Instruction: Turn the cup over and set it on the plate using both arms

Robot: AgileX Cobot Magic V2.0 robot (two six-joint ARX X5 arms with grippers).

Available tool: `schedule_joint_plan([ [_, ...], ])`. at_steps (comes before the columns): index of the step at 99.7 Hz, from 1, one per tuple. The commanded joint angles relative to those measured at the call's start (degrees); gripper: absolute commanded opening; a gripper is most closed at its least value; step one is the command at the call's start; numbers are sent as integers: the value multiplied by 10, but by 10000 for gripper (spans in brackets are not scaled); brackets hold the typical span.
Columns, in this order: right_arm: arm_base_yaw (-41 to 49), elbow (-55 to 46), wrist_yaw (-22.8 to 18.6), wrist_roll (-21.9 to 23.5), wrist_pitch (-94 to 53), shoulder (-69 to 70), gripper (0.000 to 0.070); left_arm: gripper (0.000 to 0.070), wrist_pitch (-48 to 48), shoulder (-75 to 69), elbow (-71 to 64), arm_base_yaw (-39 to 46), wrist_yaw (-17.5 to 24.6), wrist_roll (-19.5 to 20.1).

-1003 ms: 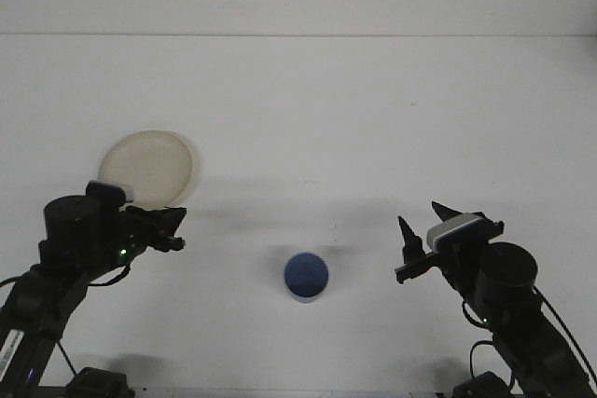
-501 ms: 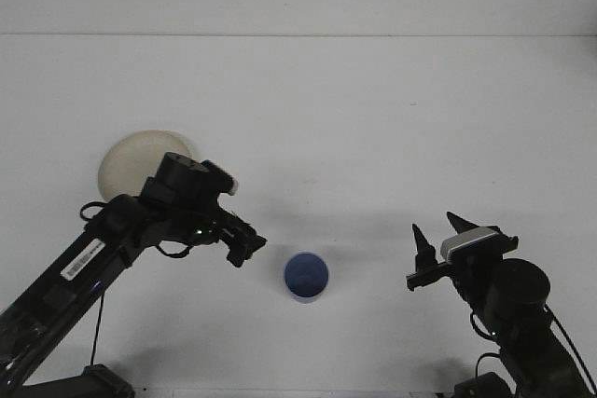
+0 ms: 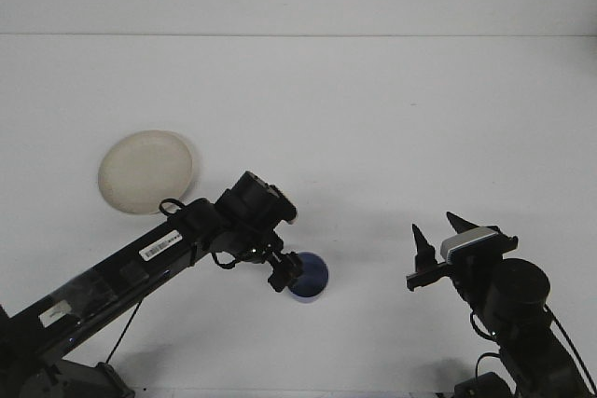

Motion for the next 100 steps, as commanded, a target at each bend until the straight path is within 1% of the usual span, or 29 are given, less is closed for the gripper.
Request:
schedule_joint_plan([
  [1,1,1,-2,3,3,1,414,463,4,20,14,-9,-19,6],
  [7,1,1,-2,3,3,1,414,463,10,31,14,-14,-27,6],
  [28,1,1,-2,3,2,1,414,461,39,70,14,-26,-27,4],
  [33,1,1,-2,3,2,1,414,439,43,78,14,-28,-27,3],
  [36,1,1,-2,3,1,1,414,399,45,84,14,-30,-27,3],
  [40,1,1,-2,3,0,1,414,321,46,89,14,-30,-27,3],
  [41,1,1,-2,3,-2,1,414,283,45,90,14,-31,-27,3],
  [42,1,1,-2,3,-2,1,414,270,45,91,14,-31,-27,3],
  [44,1,1,-2,3,-2,1,414,216,45,92,14,-32,-27,3],
  [51,1,1,-2,3,-4,1,414,3,45,94,14,-36,-27,3],
  [53,1,1,-2,3,-4,1,414,0,45,94,14,-37,-27,3],
  [55,1,1,-2,3,-4,1,414,16,45,94,14,-38,-27,3],
  [66,1,1,-2,3,-4,1,414,15,30,94,26,-38,-28,3],
  [80,1,2,-1,3,-4,1,414,14,-10,90,63,-30,-57,5],
  [91,1,1,-1,3,-4,1,414,14,-48,78,100,-7,-67,8],
  [100,1,1,-1,3,-5,1,414,14,-73,59,129,30,-71,15],
])
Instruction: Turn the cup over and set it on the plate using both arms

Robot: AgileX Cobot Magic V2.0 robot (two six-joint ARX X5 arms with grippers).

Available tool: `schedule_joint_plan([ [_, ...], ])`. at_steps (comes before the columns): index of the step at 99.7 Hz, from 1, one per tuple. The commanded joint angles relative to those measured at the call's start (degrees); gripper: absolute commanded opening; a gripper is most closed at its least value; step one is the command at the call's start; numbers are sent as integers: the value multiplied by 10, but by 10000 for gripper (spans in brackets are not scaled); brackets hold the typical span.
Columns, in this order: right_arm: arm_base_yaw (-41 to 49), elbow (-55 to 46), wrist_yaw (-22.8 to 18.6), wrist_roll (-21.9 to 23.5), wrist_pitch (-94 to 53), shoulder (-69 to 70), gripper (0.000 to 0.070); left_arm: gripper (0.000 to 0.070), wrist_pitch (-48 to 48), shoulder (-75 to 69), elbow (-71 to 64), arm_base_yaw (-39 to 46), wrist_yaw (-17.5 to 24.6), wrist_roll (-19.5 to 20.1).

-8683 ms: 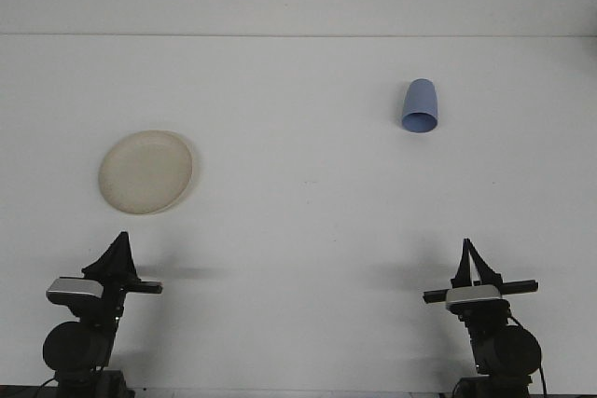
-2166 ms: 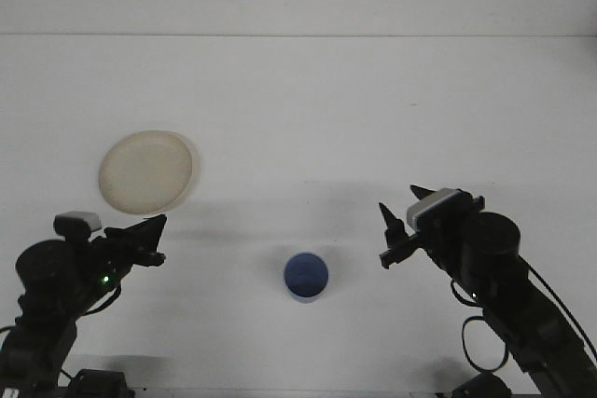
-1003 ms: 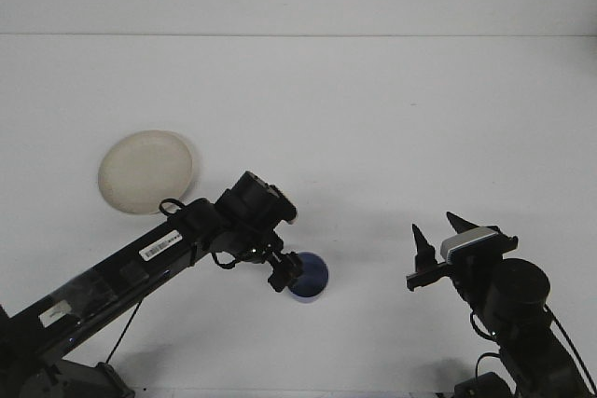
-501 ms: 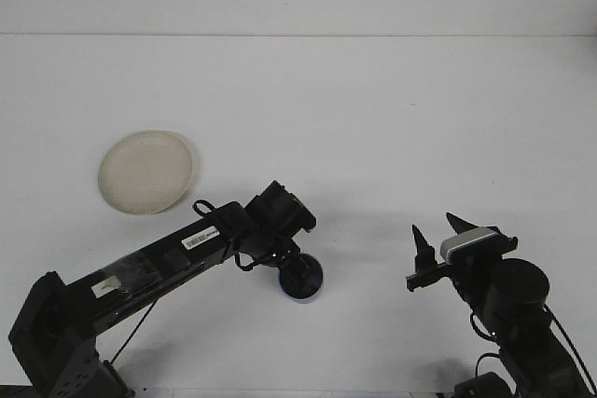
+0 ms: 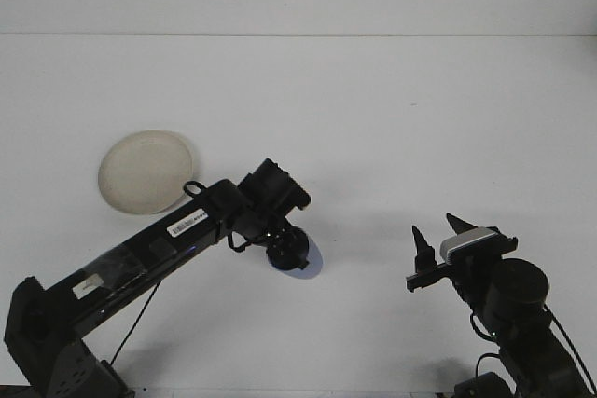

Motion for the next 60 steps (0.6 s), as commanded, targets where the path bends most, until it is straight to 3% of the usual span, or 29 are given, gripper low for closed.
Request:
schedule_joint_plan([
  [1,1,2,-1,3,3,1,414,14,-11,-17,28,19,-8,10],
  [18,1,1,-1,3,2,1,414,14,-31,-70,57,125,-50,18],
  [60,1,1,-1,3,2,2,414,14,-24,-87,61,426,-52,32],
])
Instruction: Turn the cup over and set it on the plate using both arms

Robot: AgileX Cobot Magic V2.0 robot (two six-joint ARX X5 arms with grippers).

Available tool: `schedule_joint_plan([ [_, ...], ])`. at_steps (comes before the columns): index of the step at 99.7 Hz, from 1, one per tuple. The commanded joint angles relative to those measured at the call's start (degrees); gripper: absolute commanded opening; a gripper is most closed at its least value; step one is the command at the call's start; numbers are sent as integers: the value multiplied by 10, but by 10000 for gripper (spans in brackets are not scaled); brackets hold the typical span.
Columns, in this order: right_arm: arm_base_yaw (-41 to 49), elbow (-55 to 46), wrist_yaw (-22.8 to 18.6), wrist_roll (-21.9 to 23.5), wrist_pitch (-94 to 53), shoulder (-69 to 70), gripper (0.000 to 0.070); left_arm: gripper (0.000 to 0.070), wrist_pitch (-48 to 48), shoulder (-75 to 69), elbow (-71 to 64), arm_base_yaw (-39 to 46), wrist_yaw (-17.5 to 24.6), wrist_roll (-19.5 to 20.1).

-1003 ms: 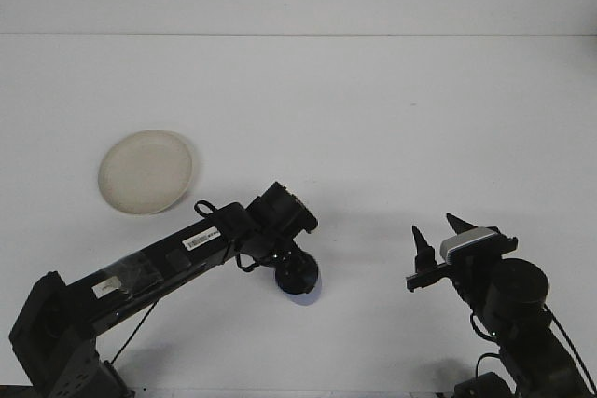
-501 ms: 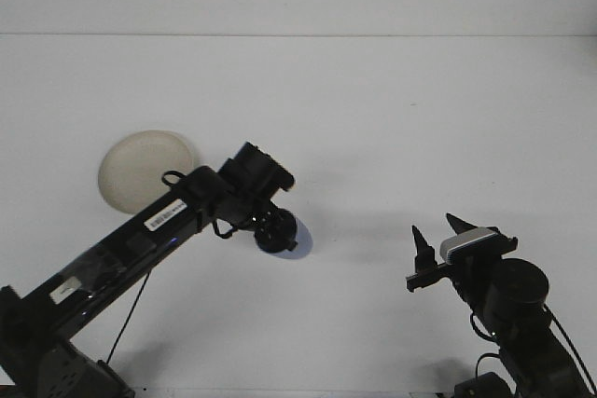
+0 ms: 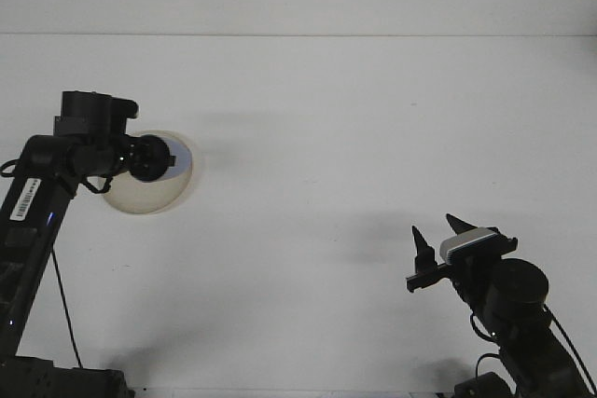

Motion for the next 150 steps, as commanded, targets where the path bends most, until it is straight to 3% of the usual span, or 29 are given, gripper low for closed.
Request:
schedule_joint_plan([
  [1,1,1,-1,3,5,2,414,14,5,19,9,23,-1,9],
  [23,1,1,-1,3,0,1,414,14,10,101,9,94,0,10],
  [51,1,2,-1,1,-9,1,414,24,34,173,9,105,3,10],
  [56,1,2,-1,1,-9,1,414,79,35,179,10,105,3,11],
  [68,1,2,-1,1,-9,2,414,308,43,183,10,105,4,11],
  [78,1,1,-1,1,-9,1,414,386,50,176,16,105,4,7],
  [104,1,1,2,1,-8,1,414,386,22,98,74,105,4,5],
  [120,0,1,24,2,5,1,414,386,6,-4,79,105,5,-4],
  [140,-7,-9,52,12,74,1,413,382,-13,-126,69,104,49,-25],
  [150,-16,-23,64,32,86,-1,413,374,6,-188,18,104,51,-24],
])
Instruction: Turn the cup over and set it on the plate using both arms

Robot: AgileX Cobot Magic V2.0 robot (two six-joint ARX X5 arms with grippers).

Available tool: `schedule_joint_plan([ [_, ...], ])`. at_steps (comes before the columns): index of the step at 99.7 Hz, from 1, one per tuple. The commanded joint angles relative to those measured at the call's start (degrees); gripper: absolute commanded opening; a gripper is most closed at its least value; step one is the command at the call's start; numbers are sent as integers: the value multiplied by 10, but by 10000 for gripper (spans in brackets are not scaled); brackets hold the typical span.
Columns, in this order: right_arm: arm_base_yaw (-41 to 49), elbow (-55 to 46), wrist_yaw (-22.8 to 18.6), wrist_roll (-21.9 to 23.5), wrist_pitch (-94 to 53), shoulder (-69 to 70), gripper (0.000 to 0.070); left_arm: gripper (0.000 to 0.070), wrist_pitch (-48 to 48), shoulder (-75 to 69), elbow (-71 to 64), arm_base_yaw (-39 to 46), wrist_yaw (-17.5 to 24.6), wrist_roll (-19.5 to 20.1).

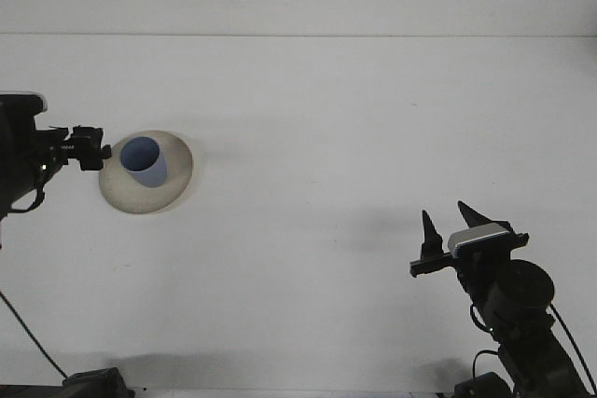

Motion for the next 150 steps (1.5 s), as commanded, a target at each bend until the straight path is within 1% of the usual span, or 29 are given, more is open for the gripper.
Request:
schedule_joint_plan([
  [1,-5,-10,4,25,8,-2,412,374,13,-28,-33,2,3,-9],
  [5,-9,-16,4,29,10,-8,408,352,37,-57,-72,2,3,-9],
  [12,-14,-22,4,29,18,-21,387,248,99,-114,-164,2,-2,-3],
  [17,-16,-28,5,29,30,-30,353,198,152,-158,-239,2,-6,-2],
  [20,-19,-31,5,27,39,-37,316,167,189,-185,-289,2,-6,-1],
  [24,-22,-37,10,25,51,-45,239,103,234,-218,-349,2,-6,-1],
  [29,-26,-44,15,25,67,-53,101,0,291,-261,-426,2,-5,-1],
  [32,-28,-48,15,25,74,-58,14,15,324,-284,-467,2,-3,-4],
  [33,-29,-49,15,25,75,-59,0,15,336,-292,-481,2,-3,-7],
  [42,-33,-54,15,25,79,-67,0,14,433,-362,-586,2,-4,-22],
  [49,-35,-54,15,24,79,-67,0,13,484,-405,-637,2,-4,-40],
  [64,-36,-54,15,25,86,-67,0,12,500,-447,-660,2,-5,-83],
  [70,-36,-54,15,25,85,-67,0,13,499,-456,-660,2,-5,-93],
  [78,-36,-54,15,25,81,-67,0,13,499,-466,-660,2,-5,-98],
  [150,-36,-54,15,25,81,-67,0,14,497,-489,-660,2,-5,-95],
])
